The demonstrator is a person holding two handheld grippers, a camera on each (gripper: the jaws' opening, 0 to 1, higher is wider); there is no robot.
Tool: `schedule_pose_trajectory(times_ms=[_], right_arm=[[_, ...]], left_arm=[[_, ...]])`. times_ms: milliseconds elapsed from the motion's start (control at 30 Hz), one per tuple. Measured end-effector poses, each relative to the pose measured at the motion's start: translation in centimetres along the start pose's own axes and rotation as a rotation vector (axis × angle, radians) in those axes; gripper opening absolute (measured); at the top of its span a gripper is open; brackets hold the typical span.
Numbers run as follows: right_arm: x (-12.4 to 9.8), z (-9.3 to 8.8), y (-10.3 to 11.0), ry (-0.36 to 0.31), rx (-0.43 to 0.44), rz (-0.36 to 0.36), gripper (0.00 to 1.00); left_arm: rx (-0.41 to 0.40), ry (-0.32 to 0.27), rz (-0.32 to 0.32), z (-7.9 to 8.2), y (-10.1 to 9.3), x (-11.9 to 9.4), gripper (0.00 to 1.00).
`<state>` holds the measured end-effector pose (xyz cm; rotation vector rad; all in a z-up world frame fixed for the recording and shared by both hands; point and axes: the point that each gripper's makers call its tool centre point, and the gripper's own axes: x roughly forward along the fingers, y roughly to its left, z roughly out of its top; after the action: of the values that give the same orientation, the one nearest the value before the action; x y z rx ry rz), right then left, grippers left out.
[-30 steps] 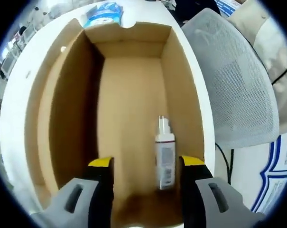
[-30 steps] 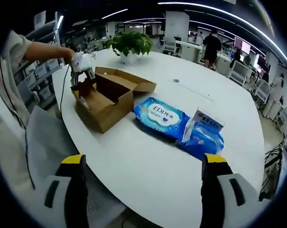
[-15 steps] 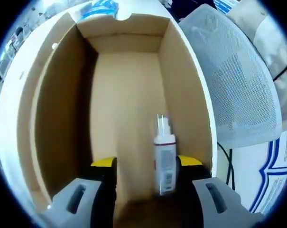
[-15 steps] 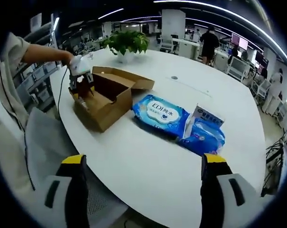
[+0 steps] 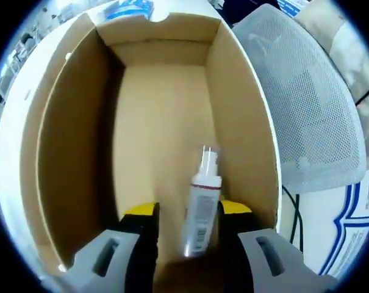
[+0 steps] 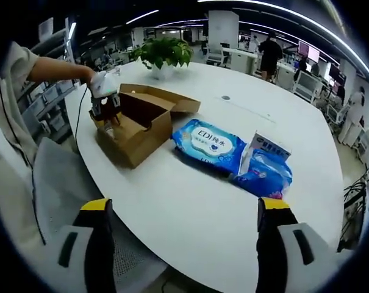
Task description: Operate the shoe box by opening the lid, removing the specified soft item, and placing it in the target area until the item is outside and the box remains undamaged.
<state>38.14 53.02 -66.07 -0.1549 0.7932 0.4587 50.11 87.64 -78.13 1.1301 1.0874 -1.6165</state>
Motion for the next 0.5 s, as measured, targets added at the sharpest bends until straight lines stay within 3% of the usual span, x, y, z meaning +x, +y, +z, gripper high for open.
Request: schedule_pose_trajectory(times_ms=[167, 500], right_arm=[[-0.01, 0.01, 0.12, -0.002, -0.002, 0.002, 0.93], [-0.08, 0.27, 0.48, -0.017, -0.008, 0.012, 0.92]], left_arm=[[0.03, -0.002, 0.022, 0.11, 0.17, 0.17, 0.23], [0.033, 0.011, 0.072, 0.09, 0.74, 0.49, 0.18]])
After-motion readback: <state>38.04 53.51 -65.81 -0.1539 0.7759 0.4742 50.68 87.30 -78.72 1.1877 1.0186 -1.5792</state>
